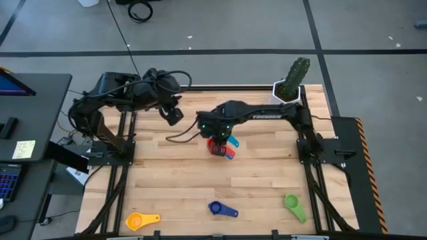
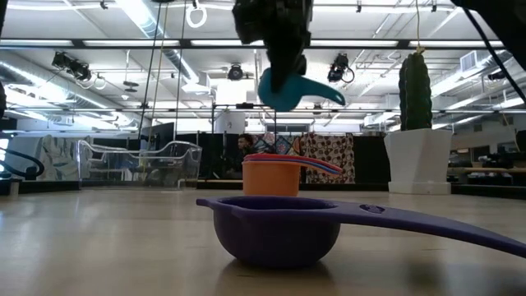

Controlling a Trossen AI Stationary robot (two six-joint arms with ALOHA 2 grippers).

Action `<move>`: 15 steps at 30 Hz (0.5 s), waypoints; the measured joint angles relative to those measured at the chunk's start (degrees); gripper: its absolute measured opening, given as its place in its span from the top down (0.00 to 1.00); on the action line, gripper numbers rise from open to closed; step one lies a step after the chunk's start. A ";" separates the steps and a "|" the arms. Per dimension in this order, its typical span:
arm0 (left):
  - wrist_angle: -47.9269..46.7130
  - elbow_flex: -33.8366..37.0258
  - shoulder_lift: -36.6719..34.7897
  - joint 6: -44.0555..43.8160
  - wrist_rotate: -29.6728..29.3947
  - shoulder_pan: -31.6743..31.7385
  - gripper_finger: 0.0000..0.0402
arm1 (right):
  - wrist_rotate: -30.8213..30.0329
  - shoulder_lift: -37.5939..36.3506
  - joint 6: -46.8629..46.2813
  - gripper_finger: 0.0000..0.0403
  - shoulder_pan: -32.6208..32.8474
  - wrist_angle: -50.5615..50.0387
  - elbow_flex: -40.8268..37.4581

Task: Nest measuring cups in basket
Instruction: Stack the light blue nest measuring cup on top of the red nest measuring cup

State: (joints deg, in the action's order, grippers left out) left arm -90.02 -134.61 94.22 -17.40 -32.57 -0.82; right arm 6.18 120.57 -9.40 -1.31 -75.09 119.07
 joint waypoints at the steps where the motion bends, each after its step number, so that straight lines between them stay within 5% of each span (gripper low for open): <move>1: 0.00 0.00 -0.02 -0.01 -0.01 0.00 0.77 | -0.16 0.68 0.01 0.95 0.33 -0.04 0.04; 15: 0.00 0.00 0.06 -0.26 0.02 0.00 0.77 | 0.58 6.11 4.53 0.95 1.70 2.94 0.11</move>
State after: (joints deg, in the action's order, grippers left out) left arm -90.02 -134.61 94.28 -17.66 -32.55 -0.82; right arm 6.76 126.67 -4.86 0.40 -72.15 119.17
